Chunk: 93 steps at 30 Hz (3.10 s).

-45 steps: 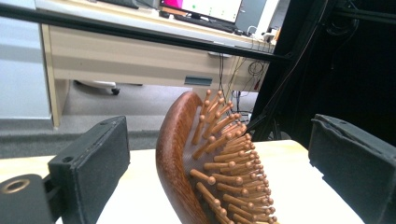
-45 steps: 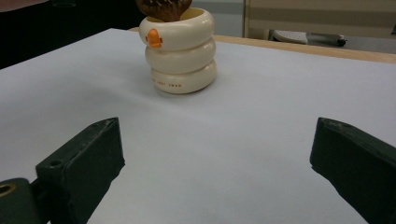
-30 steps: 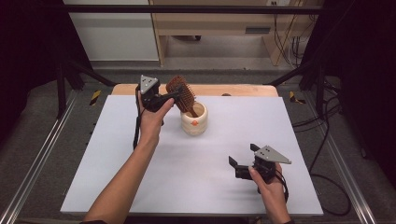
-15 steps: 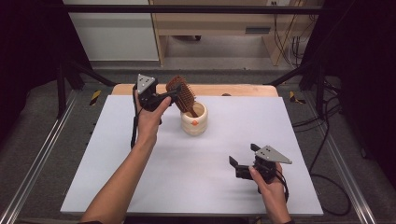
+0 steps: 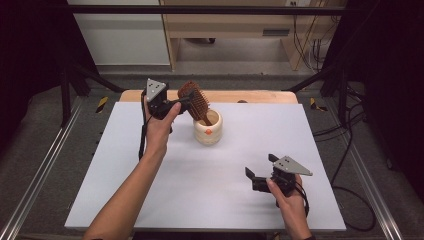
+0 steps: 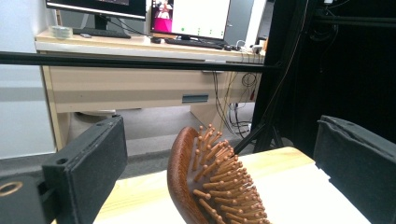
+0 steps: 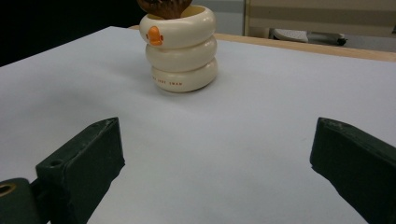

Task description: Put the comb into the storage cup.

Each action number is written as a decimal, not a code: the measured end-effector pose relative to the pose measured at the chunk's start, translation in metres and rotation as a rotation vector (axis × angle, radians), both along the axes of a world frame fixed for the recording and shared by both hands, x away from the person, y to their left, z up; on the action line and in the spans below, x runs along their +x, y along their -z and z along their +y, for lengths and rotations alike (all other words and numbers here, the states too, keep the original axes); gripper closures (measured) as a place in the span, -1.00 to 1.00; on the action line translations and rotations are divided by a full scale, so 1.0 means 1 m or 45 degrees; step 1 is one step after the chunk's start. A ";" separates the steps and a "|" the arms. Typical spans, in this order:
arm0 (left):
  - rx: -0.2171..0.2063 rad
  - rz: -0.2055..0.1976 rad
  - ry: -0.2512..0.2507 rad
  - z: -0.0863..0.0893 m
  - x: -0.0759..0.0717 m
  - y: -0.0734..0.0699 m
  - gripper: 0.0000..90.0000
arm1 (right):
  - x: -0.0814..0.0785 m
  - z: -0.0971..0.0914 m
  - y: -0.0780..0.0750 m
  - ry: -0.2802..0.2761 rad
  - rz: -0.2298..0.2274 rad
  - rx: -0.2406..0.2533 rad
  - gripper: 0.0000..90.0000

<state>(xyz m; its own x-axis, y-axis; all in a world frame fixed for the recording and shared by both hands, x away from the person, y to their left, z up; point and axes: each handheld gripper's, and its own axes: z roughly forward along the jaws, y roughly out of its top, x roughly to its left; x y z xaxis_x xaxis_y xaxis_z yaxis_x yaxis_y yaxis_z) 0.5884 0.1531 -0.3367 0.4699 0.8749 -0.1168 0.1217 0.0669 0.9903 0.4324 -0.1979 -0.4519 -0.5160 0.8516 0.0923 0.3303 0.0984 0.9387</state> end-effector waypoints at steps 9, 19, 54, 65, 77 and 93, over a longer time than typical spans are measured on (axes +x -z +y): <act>-0.012 -0.010 0.020 0.005 -0.006 -0.006 -0.94 | 0.000 0.000 0.000 0.001 -0.005 0.001 -0.93; -0.035 -0.023 0.035 0.013 -0.016 -0.014 -0.94 | 0.000 0.000 0.000 0.009 0.002 -0.003 -0.92; -0.069 -0.033 0.055 0.074 -0.083 -0.040 -0.93 | -0.001 -0.015 -0.007 0.072 -0.047 -0.020 -0.93; -0.045 -0.061 0.052 0.093 -0.099 -0.047 -0.93 | -0.001 -0.024 -0.007 0.089 -0.071 -0.013 -0.91; -0.040 -0.089 0.063 0.112 -0.117 -0.039 -0.94 | -0.003 -0.037 -0.009 0.053 -0.087 0.006 -0.90; 0.043 -0.111 -0.017 0.147 -0.134 -0.005 -0.94 | -0.009 -0.048 -0.005 0.019 -0.152 -0.022 -0.93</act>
<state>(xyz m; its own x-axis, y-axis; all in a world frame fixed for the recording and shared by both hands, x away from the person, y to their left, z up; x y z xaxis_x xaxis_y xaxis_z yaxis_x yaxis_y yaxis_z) 0.4539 0.2998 -0.3321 0.4651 0.8841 -0.0460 0.0340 0.0341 0.9988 0.4233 -0.2460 -0.4469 -0.5094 0.8604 0.0161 0.2176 0.1108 0.9697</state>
